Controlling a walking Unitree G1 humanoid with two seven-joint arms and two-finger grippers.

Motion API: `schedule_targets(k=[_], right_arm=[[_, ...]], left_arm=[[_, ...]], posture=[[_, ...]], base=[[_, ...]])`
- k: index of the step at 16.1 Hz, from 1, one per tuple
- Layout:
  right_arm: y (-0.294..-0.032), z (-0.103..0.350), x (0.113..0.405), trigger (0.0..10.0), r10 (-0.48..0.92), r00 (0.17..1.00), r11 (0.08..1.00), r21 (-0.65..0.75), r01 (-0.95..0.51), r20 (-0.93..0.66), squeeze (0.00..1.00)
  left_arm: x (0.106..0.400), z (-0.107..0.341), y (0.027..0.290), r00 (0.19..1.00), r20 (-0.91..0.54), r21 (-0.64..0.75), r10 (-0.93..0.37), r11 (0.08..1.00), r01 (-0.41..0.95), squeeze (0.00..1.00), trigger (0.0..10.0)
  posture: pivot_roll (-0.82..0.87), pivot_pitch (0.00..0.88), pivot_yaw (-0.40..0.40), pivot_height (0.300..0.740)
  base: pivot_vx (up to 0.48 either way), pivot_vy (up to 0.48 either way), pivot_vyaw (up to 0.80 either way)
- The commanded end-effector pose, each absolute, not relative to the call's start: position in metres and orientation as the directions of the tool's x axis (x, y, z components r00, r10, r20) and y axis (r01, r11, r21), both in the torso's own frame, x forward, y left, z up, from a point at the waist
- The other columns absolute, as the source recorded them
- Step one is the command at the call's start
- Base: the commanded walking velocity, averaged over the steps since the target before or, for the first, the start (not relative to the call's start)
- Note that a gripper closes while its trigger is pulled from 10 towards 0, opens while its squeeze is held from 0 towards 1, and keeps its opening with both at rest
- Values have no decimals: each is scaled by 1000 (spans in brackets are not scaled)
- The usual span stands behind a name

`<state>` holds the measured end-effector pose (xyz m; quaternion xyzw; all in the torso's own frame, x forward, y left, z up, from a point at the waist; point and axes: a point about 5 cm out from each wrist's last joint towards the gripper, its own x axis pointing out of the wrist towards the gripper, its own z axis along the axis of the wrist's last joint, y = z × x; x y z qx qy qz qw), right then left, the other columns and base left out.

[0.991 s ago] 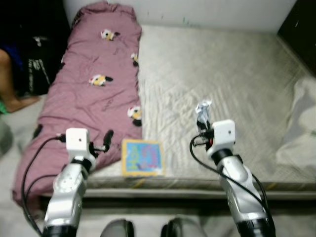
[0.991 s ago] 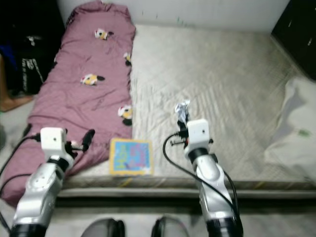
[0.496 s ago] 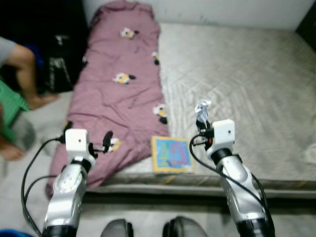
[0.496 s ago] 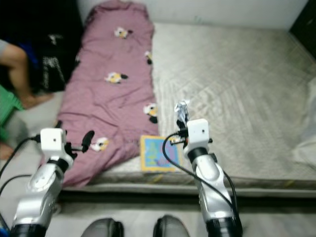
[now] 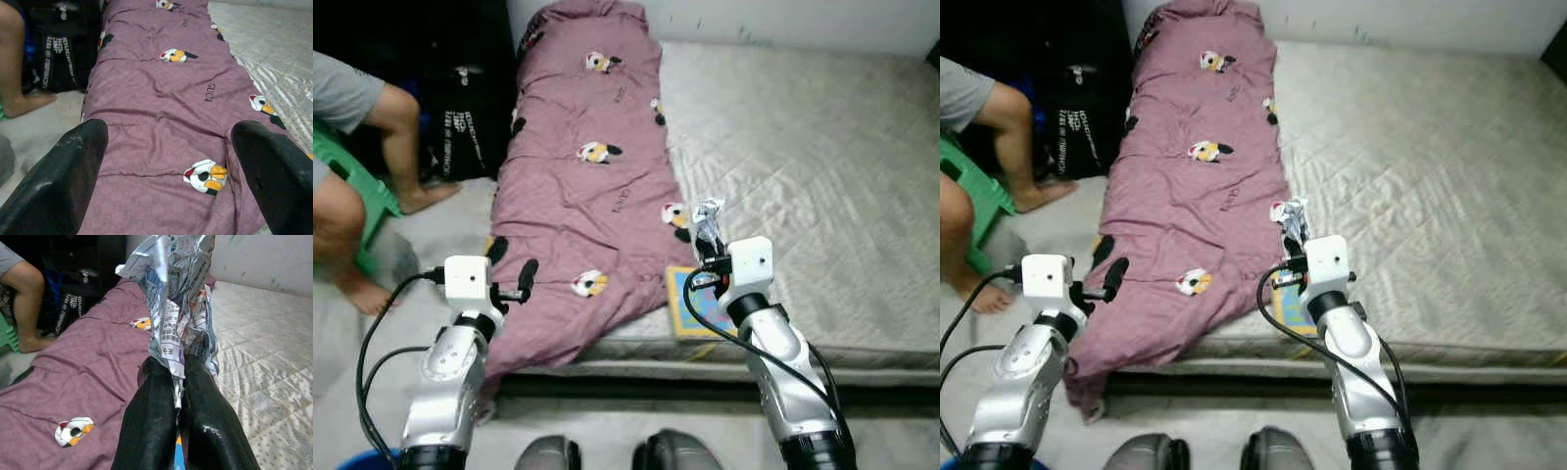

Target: Clean up the room

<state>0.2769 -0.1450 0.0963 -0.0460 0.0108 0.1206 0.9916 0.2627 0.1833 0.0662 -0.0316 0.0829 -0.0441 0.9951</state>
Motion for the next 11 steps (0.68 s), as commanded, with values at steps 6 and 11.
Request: schedule_targets(k=[6, 11], right_arm=[[-145, 98, 275, 10000, 250, 968, 963, -101, -250, -15, 0], [-145, 97, 274, 10000, 251, 968, 962, -104, -251, -16, 0]], left_arm=[[261, 67, 181, 982, -152, -60, -107, 993, 99, 0, 10000], [260, 67, 180, 982, -154, -61, -107, 993, 99, 0, 10000]], posture=[[-14, 86, -33, 740], [-15, 93, -34, 740]], base=[[0, 208, 382], [0, 0, 800]])
